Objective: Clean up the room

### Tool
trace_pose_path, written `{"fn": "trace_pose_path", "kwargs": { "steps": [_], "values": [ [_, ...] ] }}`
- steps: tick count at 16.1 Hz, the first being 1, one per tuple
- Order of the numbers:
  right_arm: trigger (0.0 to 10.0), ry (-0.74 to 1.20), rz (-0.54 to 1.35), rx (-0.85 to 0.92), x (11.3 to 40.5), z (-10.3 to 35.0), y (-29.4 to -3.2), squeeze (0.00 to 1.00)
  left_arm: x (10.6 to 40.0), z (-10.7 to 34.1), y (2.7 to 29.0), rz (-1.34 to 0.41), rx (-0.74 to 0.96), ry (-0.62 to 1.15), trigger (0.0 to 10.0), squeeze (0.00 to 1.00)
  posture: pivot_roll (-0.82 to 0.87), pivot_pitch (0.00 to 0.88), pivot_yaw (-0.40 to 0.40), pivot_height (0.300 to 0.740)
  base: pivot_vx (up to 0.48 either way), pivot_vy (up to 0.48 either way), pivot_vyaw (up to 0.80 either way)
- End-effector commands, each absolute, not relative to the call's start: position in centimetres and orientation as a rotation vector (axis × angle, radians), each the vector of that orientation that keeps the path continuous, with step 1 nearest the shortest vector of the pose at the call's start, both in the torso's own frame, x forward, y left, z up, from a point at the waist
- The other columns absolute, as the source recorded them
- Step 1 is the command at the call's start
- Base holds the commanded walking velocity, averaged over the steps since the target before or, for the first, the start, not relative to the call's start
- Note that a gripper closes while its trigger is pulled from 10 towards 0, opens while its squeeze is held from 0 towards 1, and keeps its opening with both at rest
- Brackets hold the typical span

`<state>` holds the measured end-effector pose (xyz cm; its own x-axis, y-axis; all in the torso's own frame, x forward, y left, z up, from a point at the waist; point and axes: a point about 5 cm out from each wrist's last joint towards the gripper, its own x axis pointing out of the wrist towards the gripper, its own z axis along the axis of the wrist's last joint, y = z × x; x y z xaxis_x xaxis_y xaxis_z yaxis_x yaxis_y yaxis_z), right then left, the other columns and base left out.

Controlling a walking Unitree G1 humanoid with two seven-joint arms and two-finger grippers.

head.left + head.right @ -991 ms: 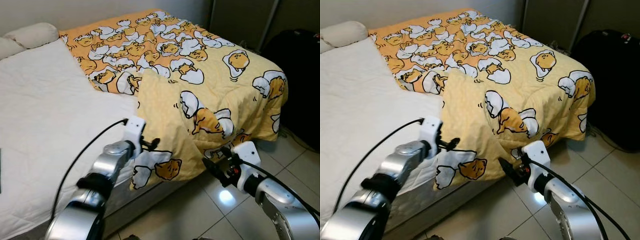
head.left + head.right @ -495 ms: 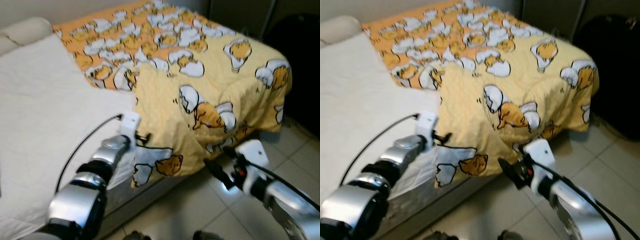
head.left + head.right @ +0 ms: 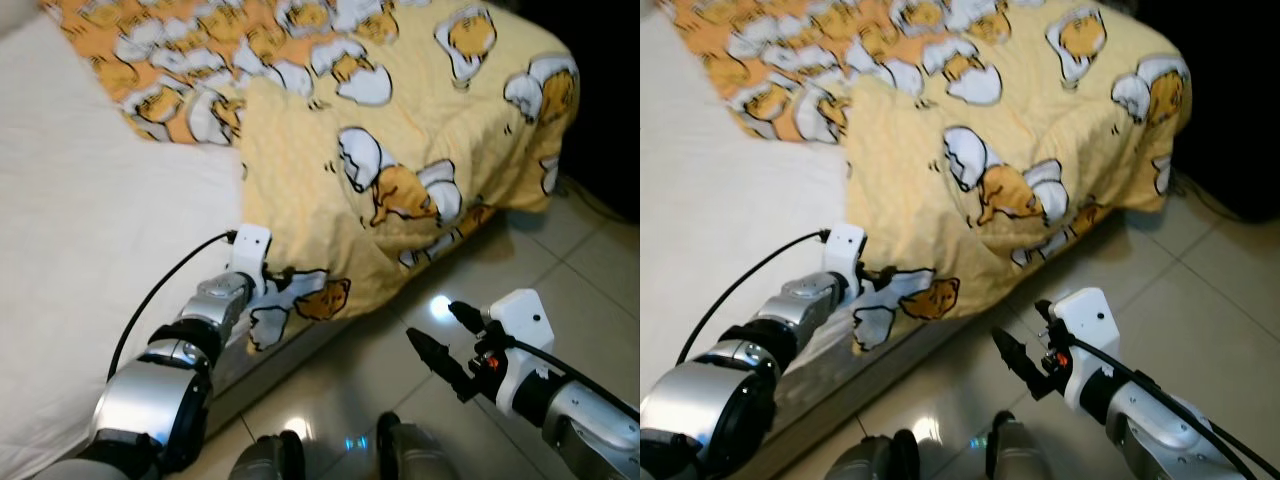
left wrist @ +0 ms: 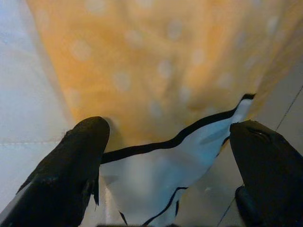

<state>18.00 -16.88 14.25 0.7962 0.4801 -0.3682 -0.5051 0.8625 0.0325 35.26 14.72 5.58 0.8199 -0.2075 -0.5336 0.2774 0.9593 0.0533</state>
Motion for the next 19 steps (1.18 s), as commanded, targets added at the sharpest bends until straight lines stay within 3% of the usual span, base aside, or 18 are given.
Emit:
{"fn": "trace_pose_path", "kwargs": {
  "steps": [1,3,4,6,7,9,19],
  "values": [
    [10.0,0.382,0.552,-0.055,17.6,14.5,-16.4,0.00,34.8,4.9,16.0,-0.208,0.160,0.588,10.0,0.00,-0.27,0.289,0.120,0.740,0.000,0.000,0.00],
    [10.0,0.386,0.562,-0.053,17.4,14.6,-16.2,0.00,34.8,4.9,16.5,-0.176,0.142,0.585,9.6,0.00,-0.26,0.283,0.124,0.740,0.000,0.000,0.00],
    [10.0,0.388,0.561,-0.052,17.5,14.6,-16.2,0.00,34.7,4.8,16.7,-0.164,0.155,0.588,3.5,0.00,-0.26,0.276,0.121,0.740,0.000,0.000,0.00],
    [10.0,0.389,0.561,-0.053,17.5,14.8,-16.0,0.00,34.8,5.0,17.5,-0.102,0.171,0.578,0.0,0.00,-0.26,0.276,0.126,0.740,0.000,0.000,0.00],
    [10.0,0.389,0.561,-0.053,17.4,14.8,-16.0,0.00,34.8,5.0,17.6,-0.087,0.168,0.576,0.4,0.00,-0.26,0.276,0.126,0.740,0.000,0.000,0.00],
    [10.0,0.389,0.561,-0.053,17.3,15.0,-16.1,0.00,34.9,5.0,17.3,-0.090,0.112,0.570,0.0,0.00,-0.27,0.275,0.125,0.740,0.000,0.000,0.00],
    [10.0,0.394,0.560,-0.040,17.0,15.2,-16.2,0.00,34.4,4.4,15.4,-0.188,0.013,0.587,0.0,0.00,-0.28,0.277,0.127,0.740,0.000,0.000,0.00]
  ]
}}
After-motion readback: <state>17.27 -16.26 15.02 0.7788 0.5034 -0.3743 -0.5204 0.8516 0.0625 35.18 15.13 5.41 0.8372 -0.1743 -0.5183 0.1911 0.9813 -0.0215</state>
